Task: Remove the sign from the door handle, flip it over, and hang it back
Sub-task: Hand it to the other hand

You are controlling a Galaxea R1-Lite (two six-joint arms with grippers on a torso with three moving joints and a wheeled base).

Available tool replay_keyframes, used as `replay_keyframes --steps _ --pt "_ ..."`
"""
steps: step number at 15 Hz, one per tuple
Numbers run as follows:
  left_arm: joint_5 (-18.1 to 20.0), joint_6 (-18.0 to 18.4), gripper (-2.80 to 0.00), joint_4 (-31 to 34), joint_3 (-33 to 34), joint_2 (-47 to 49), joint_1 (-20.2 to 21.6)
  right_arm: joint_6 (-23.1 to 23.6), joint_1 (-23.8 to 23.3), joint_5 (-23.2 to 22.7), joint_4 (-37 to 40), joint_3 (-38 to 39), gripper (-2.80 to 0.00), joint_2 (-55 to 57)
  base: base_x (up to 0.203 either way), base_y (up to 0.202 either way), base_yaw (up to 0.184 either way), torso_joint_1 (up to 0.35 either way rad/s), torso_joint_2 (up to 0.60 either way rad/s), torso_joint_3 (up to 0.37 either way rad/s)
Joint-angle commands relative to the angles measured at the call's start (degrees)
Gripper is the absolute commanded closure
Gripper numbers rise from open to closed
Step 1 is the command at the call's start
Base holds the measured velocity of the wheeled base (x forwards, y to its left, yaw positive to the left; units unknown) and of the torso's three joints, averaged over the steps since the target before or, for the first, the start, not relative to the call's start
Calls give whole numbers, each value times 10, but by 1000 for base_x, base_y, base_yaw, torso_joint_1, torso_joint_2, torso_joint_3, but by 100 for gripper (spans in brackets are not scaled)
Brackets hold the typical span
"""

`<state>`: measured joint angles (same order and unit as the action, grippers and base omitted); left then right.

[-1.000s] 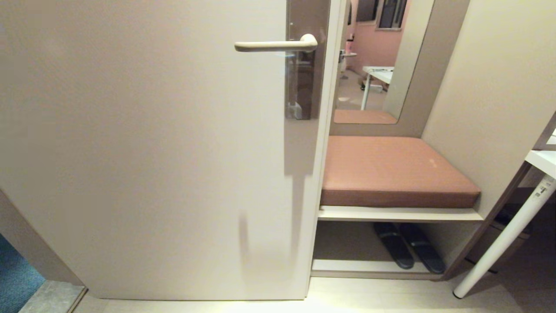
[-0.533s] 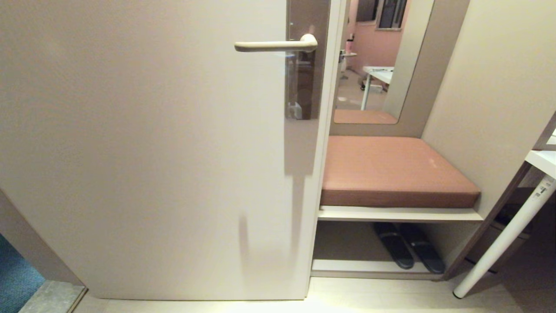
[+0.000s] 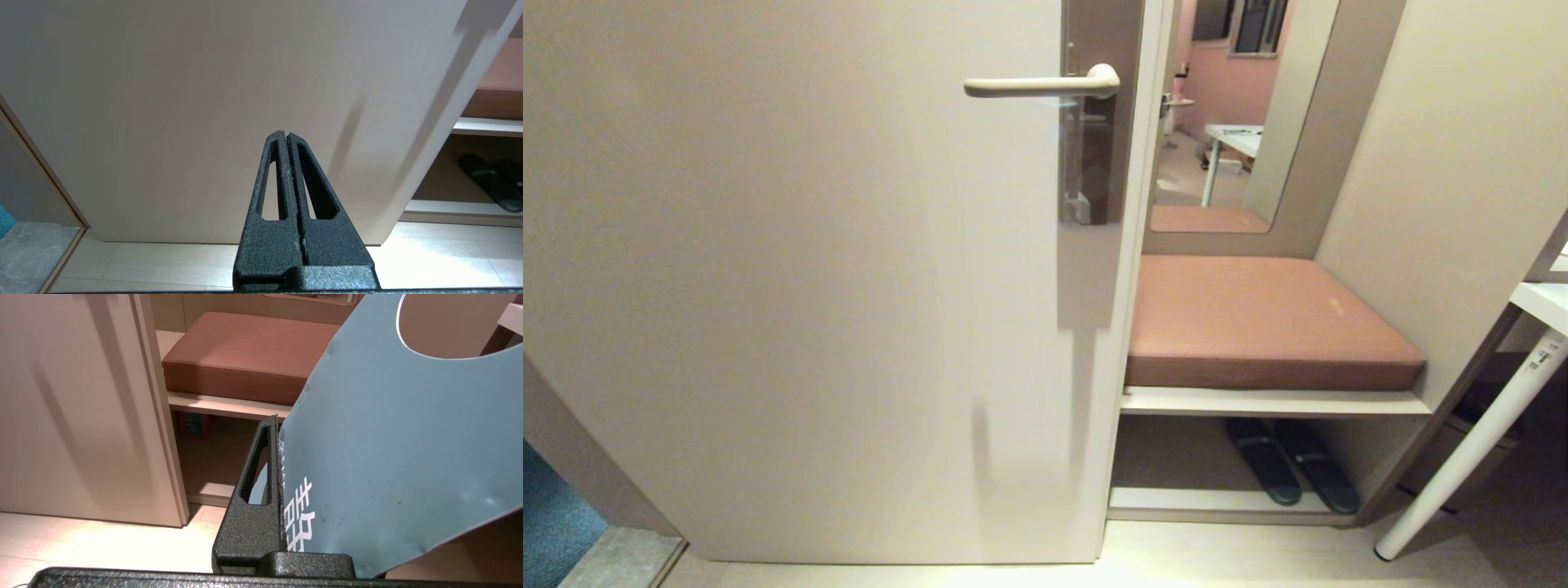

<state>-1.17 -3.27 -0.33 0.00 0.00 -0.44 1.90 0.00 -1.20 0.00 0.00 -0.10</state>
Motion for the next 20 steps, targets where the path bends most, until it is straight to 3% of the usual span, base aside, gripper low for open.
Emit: replay_keyframes --steps 1,20 --pt "-1 0 0 0 0 0 0 0 0 0 0 0 0 1 0 0 0 0 0 0" --pt "-1 -1 0 1 0 0 0 0 0 0 0 0 0 1 0 -4 1 0 0 0"
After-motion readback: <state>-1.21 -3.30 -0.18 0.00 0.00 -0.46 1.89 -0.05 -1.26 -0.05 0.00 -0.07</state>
